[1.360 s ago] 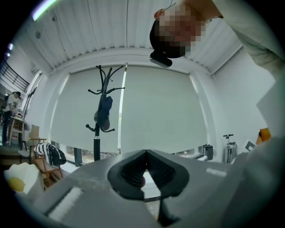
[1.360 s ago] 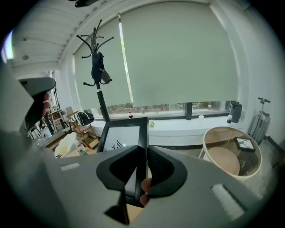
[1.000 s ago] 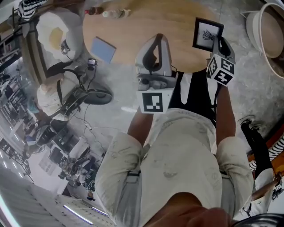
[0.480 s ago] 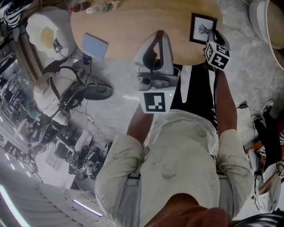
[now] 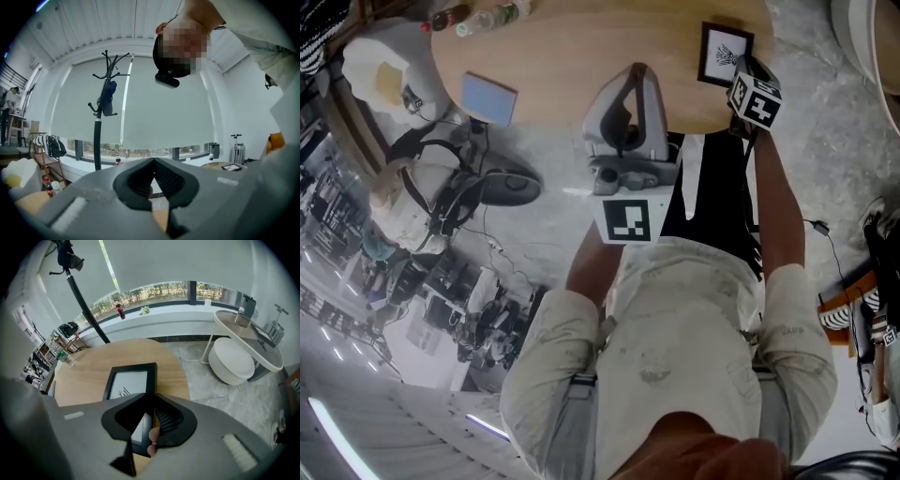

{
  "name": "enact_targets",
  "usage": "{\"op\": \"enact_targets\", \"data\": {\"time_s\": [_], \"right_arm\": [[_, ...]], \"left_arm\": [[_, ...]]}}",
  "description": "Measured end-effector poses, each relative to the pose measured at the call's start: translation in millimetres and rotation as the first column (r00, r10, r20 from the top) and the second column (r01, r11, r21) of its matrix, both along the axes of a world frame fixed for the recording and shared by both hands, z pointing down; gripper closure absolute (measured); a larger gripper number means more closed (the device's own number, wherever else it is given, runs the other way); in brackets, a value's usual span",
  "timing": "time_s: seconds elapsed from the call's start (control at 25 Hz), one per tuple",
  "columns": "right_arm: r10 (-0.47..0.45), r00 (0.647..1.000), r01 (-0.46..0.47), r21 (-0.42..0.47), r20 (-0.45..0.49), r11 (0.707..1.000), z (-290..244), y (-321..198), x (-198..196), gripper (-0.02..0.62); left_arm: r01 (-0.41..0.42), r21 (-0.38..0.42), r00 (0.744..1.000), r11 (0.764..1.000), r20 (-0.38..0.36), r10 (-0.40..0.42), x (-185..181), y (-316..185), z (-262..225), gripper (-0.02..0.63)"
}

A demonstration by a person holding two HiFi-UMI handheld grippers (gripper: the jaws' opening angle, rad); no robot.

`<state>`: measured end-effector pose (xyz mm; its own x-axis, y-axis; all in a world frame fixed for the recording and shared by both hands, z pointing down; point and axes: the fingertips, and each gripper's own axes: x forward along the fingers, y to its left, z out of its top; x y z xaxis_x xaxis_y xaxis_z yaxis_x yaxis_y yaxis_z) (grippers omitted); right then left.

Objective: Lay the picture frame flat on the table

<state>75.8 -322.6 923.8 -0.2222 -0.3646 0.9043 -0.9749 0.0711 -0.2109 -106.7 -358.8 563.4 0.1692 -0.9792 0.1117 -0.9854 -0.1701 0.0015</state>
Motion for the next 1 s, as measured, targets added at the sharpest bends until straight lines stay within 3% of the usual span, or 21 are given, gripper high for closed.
{"op": "enact_targets", "data": {"time_s": [0.4,0.8,1.0], "right_arm": [[0.006,1.000,-0.007,-0.072,-0.018,0.997,30.7,13.9,3.4,0.525],[-0.024,0.999,0.022,-0.082,-0.024,0.996,34.6,11.0,0.8,0.518],[0.003,1.000,-0.005,-0.081,-0.026,0.997,35.3,13.0,5.5,0.491]], "left_arm": [[-0.025,-0.026,1.000,0.999,0.007,0.025,9.1,-7.5,14.2,0.602],[-0.045,-0.020,0.999,0.999,0.013,0.045,13.6,-17.3,15.7,0.601],[-0.046,-0.021,0.999,0.999,0.018,0.047,11.2,-13.8,14.3,0.601]]}}
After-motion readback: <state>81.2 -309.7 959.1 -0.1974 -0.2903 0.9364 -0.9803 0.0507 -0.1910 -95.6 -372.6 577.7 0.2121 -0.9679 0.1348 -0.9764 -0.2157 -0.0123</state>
